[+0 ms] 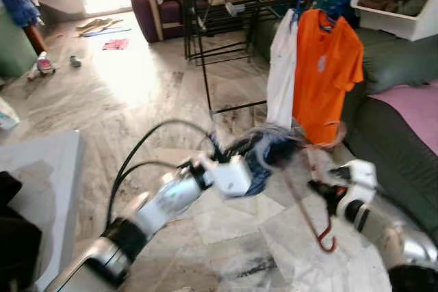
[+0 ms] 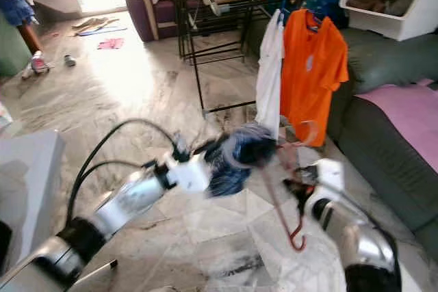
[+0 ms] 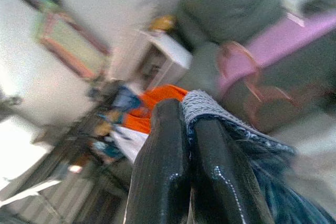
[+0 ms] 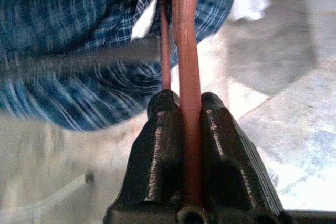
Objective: Hang hanger
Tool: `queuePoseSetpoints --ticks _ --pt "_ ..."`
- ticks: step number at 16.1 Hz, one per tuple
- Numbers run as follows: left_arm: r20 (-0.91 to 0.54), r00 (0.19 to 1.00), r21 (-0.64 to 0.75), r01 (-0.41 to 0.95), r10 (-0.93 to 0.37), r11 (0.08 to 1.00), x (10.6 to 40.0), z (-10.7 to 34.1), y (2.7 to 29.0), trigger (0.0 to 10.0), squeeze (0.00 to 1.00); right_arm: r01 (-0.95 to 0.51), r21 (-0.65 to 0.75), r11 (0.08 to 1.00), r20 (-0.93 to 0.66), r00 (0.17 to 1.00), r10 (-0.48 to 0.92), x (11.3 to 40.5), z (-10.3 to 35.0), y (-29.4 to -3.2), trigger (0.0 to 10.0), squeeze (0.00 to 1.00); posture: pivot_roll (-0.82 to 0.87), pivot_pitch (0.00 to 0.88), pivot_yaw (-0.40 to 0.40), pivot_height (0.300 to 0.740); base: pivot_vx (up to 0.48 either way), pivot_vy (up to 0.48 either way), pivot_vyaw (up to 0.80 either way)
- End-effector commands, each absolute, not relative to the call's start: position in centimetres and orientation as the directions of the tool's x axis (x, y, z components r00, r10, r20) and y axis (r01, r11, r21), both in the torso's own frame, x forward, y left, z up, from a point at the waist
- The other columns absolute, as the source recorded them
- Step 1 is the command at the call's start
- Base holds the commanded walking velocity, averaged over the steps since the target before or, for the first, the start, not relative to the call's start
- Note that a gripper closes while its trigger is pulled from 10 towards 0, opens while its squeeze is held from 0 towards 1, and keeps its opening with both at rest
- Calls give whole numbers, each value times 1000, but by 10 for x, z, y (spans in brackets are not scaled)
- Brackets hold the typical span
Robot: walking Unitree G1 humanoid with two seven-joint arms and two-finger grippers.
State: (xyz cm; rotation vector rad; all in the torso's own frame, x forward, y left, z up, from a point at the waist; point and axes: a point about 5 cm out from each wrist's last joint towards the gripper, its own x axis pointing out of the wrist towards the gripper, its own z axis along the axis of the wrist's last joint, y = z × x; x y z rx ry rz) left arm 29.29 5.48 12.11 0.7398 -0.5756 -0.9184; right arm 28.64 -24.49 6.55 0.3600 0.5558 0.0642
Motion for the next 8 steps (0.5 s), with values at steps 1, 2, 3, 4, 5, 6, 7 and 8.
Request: queuePoseSetpoints --ticks 1,2,3,4,5,6,7,8 --pt "95 448 786 515 -889 343 287 121 61 10000 0 148 376 915 -485 873 58 292 74 -261 10000 0 -59 13 12 740 0 0 0" --pt "54 429 790 534 -902 301 283 118 65 10000 0 192 401 896 -467 884 20 295 79 -267 10000 0 -56 12 9 740 0 0 0" --pt "-32 377 807 556 -926 199 275 113 71 10000 0 235 483 844 -405 914 -22 305 95 -272 10000 0 -56 12 9 740 0 0 0" --pt "-74 352 812 565 -933 148 272 109 72 10000 0 197 518 832 -364 931 6 311 105 -267 10000 0 -57 12 10 740 0 0 0" --pt "-136 317 813 577 -939 77 268 103 72 10000 0 55 550 833 -284 951 125 322 125 -246 10000 0 -60 10 12 740 0 0 0" --pt "-162 308 813 581 -937 50 268 101 70 10000 0 -51 571 819 -238 945 225 325 135 -227 10000 0 -60 10 12 740 0 0 0" --pt "-176 285 804 594 -942 29 267 100 61 10000 0 -219 545 809 -177 914 366 327 149 -197 10000 0 -61 10 10 740 0 0 0" --pt "-174 270 805 593 -947 21 266 102 54 10000 0 -286 521 804 -160 893 421 326 154 -183 10000 0 -61 9 9 740 0 0 0"
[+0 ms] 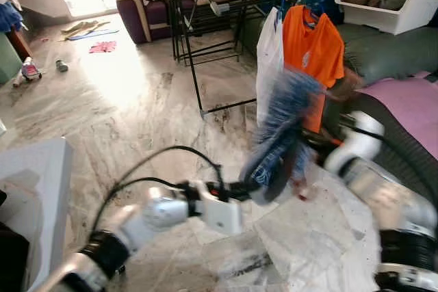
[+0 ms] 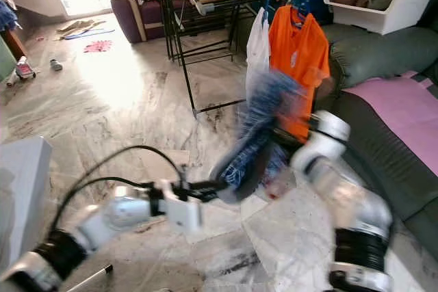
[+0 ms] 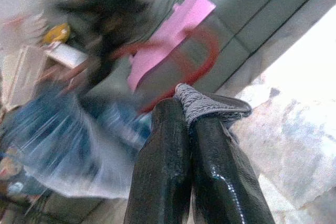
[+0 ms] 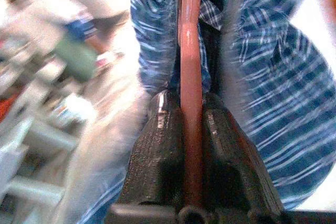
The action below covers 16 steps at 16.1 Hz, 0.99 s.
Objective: Hang hanger
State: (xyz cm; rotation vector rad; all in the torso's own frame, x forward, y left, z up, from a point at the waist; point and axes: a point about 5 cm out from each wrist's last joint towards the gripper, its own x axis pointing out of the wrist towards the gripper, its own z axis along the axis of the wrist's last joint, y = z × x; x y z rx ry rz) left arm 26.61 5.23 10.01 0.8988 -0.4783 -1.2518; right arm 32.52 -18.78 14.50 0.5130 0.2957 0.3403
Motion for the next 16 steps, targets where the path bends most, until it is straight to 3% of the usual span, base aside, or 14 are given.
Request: queuePoseSetpoints --ticks 1,2,3,8,10,16 --pt "-168 252 798 603 -953 19 265 104 41 10000 0 -314 423 850 -139 905 403 331 158 -174 10000 0 -61 9 9 740 0 0 0" --pt "-158 234 789 614 -959 19 263 105 28 10000 0 -254 320 913 -139 940 310 339 156 -179 10000 0 -59 7 1 740 0 0 0" --pt "-157 223 782 623 -962 17 262 105 22 10000 0 -222 324 920 -130 953 275 342 157 -181 10000 0 -57 7 1 740 0 0 0" --pt "-197 233 727 687 -952 18 264 93 14 10000 0 -249 99 963 -50 966 255 340 163 -178 10000 0 -58 7 3 740 0 0 0" --pt "-200 246 692 721 -948 41 263 87 15 10000 1000 -259 49 965 -14 966 260 333 156 -175 10000 0 -59 7 7 740 0 0 0" --pt "-148 305 581 797 -941 167 259 78 11 10000 1000 -286 -21 958 18 958 287 320 138 -170 10000 0 -54 13 11 740 0 0 0"
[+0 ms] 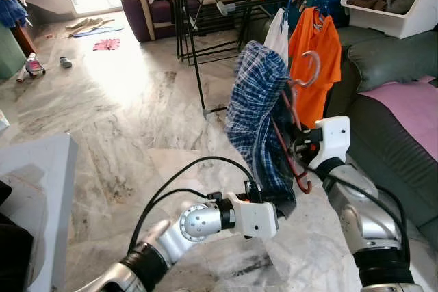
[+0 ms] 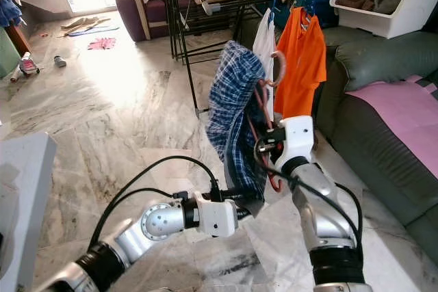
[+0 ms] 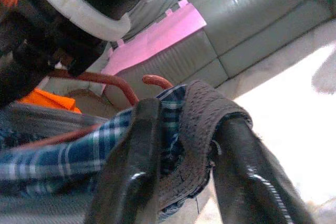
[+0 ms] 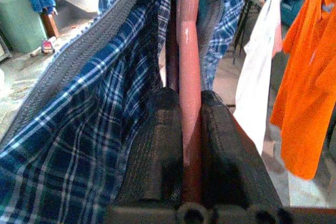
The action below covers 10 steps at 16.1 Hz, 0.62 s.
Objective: Hang hanger
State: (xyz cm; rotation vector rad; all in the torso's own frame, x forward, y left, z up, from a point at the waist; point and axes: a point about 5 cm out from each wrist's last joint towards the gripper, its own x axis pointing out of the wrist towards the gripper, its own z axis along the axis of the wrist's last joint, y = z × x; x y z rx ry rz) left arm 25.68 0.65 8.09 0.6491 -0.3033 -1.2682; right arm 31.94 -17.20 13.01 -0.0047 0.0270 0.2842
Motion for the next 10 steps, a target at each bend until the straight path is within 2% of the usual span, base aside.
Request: queuePoseSetpoints --ticks 1,5,6,8,10 --pt "-145 309 560 809 -940 180 259 78 12 10000 1000 -284 -25 959 20 958 284 320 137 -169 10000 0 -46 10 10 740 0 0 0" --pt "-40 336 536 802 -941 263 260 92 21 10000 1000 -242 -103 965 46 968 248 322 133 -164 10000 0 -38 12 9 740 0 0 0" --pt "6 383 539 777 -924 326 265 98 23 10000 1000 -228 -108 968 49 971 234 323 133 -163 10000 0 -38 13 9 740 0 0 0" --pt "42 429 502 772 -903 390 270 103 27 10000 1000 -215 -150 965 68 972 227 324 134 -163 10000 0 -39 15 10 740 0 0 0" --pt "35 451 467 782 -892 414 271 102 35 10000 1000 -210 -156 965 88 970 226 323 137 -165 10000 0 -43 17 11 740 0 0 0"
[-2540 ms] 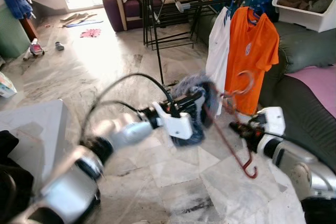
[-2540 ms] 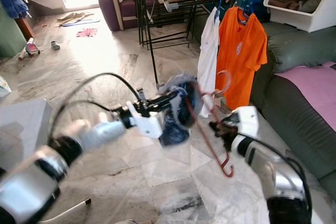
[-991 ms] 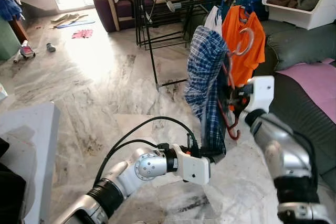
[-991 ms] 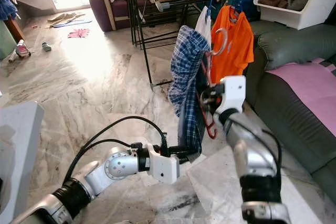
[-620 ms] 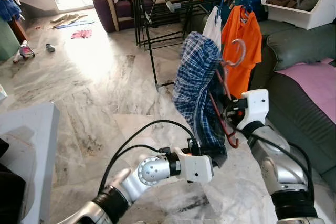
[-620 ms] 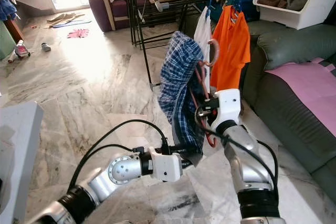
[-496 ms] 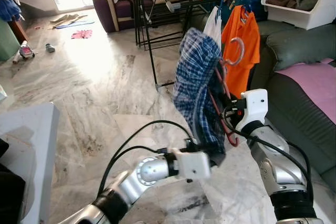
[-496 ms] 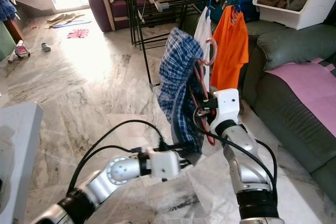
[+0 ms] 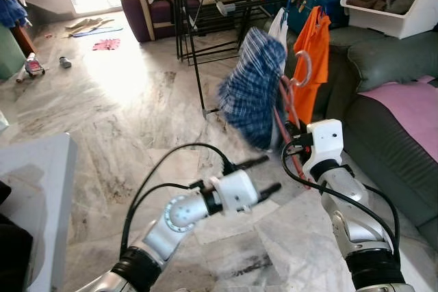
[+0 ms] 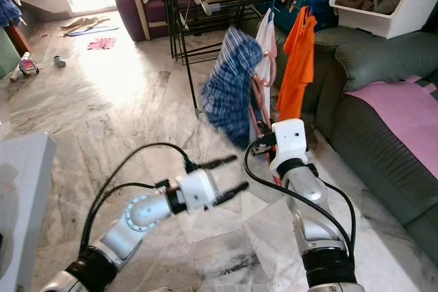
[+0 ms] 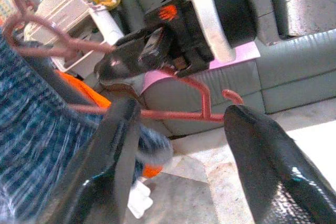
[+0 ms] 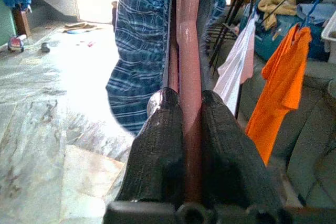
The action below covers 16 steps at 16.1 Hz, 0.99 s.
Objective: Hang hanger
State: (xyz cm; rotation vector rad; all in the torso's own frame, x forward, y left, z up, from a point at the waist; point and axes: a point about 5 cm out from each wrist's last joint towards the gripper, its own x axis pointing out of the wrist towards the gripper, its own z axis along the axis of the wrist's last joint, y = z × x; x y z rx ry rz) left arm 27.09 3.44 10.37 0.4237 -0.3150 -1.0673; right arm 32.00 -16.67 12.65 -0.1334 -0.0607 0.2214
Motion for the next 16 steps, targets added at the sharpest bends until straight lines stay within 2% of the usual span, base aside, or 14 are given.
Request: queuePoseSetpoints --ticks 1,3,5,7,9,12,14,16 --pt "31 493 459 766 -870 450 272 102 48 10000 1000 -229 -179 957 100 963 249 321 139 -167 10000 0 -45 19 13 740 0 0 0" --pt "26 612 436 704 -790 560 282 99 79 10000 1000 -303 -201 932 104 939 327 311 138 -169 10000 0 -42 26 15 740 0 0 0" --pt "54 763 416 569 -644 709 302 106 112 10000 1000 -464 -253 849 61 868 493 289 130 -165 10000 0 -38 28 15 740 0 0 0" --pt "66 806 451 502 -588 738 314 114 129 10000 1000 -536 -283 795 11 827 561 274 124 -169 10000 0 -43 29 12 740 0 0 0" --pt "68 804 490 488 -590 722 318 120 135 10000 1000 -540 -306 784 0 824 567 267 122 -175 10000 0 -50 29 14 740 0 0 0" --pt "81 762 630 461 -643 625 322 137 141 10000 1000 -614 -301 729 -74 778 624 253 115 -184 10000 0 -57 26 17 740 0 0 0" --pt "68 708 731 445 -703 518 325 153 147 10000 1000 -681 -271 680 -157 729 667 242 106 -191 10000 0 -55 28 17 740 0 0 0" --pt "52 682 777 431 -729 459 327 161 149 10000 1000 -702 -259 663 -192 711 677 239 101 -196 10000 0 -55 27 16 740 0 0 0"
